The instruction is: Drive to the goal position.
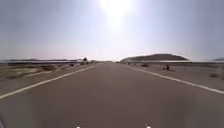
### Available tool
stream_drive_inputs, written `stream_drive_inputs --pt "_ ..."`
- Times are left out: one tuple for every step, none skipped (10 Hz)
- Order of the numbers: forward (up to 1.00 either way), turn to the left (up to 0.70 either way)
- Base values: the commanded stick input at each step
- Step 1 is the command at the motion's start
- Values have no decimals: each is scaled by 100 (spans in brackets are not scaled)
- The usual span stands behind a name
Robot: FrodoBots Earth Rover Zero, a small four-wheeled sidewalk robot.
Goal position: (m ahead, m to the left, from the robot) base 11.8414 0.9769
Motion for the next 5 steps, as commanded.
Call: stream_drive_inputs --pt "70 0" --pt "70 0" --pt "70 0" --pt "70 0" --pt "70 0"
